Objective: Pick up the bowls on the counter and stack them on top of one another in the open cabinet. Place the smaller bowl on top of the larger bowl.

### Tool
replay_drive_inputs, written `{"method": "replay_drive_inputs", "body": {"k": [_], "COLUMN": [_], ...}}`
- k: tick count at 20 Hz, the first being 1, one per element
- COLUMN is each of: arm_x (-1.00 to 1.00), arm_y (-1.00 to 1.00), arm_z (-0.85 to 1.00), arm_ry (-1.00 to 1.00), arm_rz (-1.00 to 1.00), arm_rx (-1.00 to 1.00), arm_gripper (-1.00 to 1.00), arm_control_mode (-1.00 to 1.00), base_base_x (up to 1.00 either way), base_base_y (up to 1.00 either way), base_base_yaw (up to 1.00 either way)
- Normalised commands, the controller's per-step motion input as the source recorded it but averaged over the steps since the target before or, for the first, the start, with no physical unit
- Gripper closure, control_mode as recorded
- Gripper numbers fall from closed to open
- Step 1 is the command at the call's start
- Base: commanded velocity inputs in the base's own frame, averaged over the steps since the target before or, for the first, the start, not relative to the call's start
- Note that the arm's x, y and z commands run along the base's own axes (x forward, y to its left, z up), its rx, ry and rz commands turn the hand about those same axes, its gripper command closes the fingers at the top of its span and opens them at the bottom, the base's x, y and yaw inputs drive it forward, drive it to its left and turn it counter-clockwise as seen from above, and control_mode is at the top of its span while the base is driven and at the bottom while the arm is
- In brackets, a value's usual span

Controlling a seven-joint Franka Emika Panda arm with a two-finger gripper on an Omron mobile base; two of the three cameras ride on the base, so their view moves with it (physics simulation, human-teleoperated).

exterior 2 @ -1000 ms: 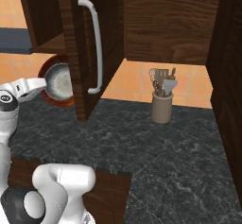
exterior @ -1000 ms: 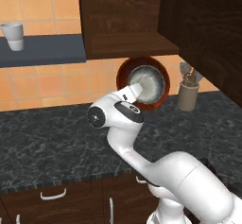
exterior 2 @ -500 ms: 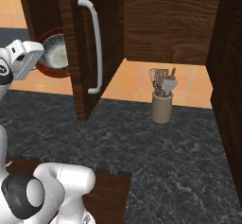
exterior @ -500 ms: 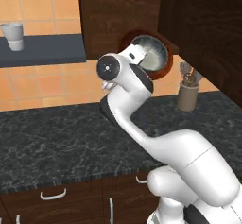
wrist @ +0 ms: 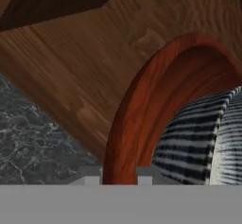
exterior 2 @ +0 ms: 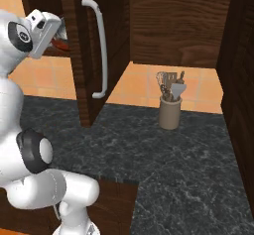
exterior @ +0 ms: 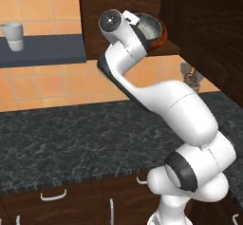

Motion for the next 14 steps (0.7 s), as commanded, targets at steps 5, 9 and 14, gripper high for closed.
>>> {"method": "replay_drive_inputs", "body": {"k": [5, 9, 14], "arm_x": [1.0, 0.35, -0.84], "arm_y": [0.0, 0.0, 0.04], "arm_z": [0.01, -0.07, -0.02], "arm_ry": [0.1, 0.0, -0.21], "arm_rz": [0.0, 0.0, 0.0], "arm_rx": [-0.11, -0.04, -0.02], "arm_gripper": [-1.0, -1.0, -1.0], "arm_control_mode": [-1.0, -1.0, -1.0], "base_base_x": [0.0, 0.0, 0.0], "base_base_y": [0.0, 0.0, 0.0], "base_base_yaw": [0.0, 0.0, 0.0]}}
